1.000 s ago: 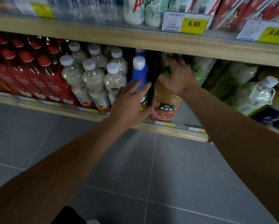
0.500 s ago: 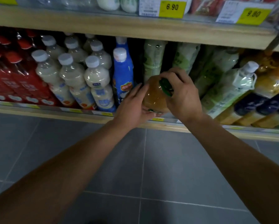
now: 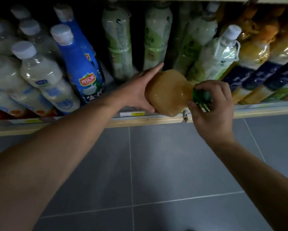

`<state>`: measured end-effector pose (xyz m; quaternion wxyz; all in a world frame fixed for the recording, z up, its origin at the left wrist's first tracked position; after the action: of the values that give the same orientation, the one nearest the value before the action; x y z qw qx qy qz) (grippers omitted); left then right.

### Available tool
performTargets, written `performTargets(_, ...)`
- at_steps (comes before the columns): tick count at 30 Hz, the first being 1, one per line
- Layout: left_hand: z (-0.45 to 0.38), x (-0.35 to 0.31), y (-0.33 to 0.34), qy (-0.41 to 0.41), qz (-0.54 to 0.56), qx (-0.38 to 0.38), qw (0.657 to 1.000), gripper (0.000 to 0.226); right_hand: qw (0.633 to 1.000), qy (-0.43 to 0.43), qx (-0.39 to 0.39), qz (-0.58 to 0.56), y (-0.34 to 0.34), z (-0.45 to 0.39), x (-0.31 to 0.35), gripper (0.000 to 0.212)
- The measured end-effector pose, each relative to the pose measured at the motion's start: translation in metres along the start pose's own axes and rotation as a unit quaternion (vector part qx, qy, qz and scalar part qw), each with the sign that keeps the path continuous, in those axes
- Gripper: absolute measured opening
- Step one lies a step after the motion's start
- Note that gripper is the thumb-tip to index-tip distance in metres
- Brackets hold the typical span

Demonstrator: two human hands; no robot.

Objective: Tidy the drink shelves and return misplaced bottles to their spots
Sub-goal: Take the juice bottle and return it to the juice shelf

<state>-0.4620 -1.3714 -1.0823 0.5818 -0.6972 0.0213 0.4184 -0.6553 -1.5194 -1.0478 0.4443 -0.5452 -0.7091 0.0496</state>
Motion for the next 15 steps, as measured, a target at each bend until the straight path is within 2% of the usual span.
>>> performTargets(5, -0.033, -0.017, 0.001, 0.035, -0.130, 0.070, 0.988, 0.143, 0.999, 0.030, -0.009, 0.009, -0.007, 0.011, -0.022, 0.036)
performTargets(10, -0.048, -0.028, 0.002, 0.068, -0.155, 0.133, 0.977, 0.132, 0.999, 0.045, -0.004, 0.011, -0.009, 0.021, -0.028, 0.037)
performTargets(13, -0.045, -0.032, 0.003, 0.067, -0.143, 0.130, 0.979, 0.122, 0.999, 0.039, -0.002, 0.020, -0.010, 0.025, -0.029, 0.038)
performTargets(15, -0.041, -0.033, 0.004, 0.078, -0.149, 0.117, 0.979, 0.125, 0.999, 0.038, -0.003, 0.019, -0.010, 0.026, -0.029, 0.037)
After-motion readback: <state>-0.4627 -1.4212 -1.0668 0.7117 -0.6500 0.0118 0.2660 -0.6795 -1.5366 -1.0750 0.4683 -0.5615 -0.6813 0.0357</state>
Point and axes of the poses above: each hand's wrist, its own z-axis away from the middle knuckle, its own y-axis out of the palm, x = y × z, the point moved 2 cm from there along -z, towards the middle knuckle, and after that the axes turned 2 degrees about -x, right-handed, at the moved point
